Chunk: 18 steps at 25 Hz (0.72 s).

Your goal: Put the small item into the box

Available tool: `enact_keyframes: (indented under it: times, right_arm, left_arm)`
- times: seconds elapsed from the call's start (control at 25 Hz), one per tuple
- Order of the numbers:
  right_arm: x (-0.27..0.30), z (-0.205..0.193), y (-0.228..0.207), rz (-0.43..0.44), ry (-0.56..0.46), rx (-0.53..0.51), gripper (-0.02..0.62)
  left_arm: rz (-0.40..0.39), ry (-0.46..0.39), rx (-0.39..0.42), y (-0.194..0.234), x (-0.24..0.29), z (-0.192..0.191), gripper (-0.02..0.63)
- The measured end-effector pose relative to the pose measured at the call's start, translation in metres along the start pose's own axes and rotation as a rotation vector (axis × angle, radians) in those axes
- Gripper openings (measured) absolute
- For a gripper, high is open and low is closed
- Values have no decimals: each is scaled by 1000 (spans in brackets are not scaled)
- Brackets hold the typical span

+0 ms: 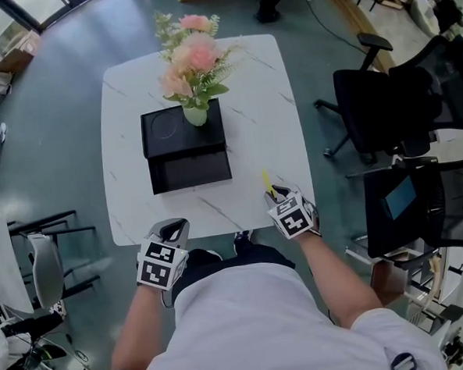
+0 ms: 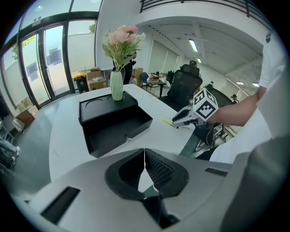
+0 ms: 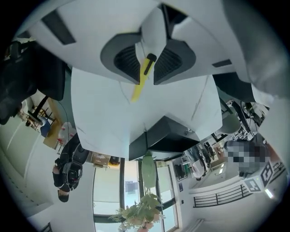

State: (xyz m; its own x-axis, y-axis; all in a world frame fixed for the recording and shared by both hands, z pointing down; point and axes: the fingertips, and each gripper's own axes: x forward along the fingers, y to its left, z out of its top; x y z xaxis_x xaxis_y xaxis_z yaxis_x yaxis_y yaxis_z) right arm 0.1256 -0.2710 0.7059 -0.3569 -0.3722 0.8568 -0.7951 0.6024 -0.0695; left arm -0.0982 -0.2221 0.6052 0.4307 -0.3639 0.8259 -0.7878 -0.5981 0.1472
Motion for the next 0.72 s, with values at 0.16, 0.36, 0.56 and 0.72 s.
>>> enact_keyframes:
  times: [0.16, 0.36, 0.56, 0.72]
  right_arm:
    - [9, -8, -2, 3, 49, 22, 107]
    - [13, -9, -3, -9, 85, 36, 94]
    - [12, -9, -1, -35, 113, 53, 86]
    - [1, 6, 2, -88, 72, 98, 84]
  left_arm:
    - [-18, 20, 13, -1, 5, -1, 17]
    - [-25, 30, 24, 13, 7, -1, 17]
    - [-60, 28, 66, 29, 3, 3, 17]
    - [-79, 16, 98, 51, -2, 8, 17]
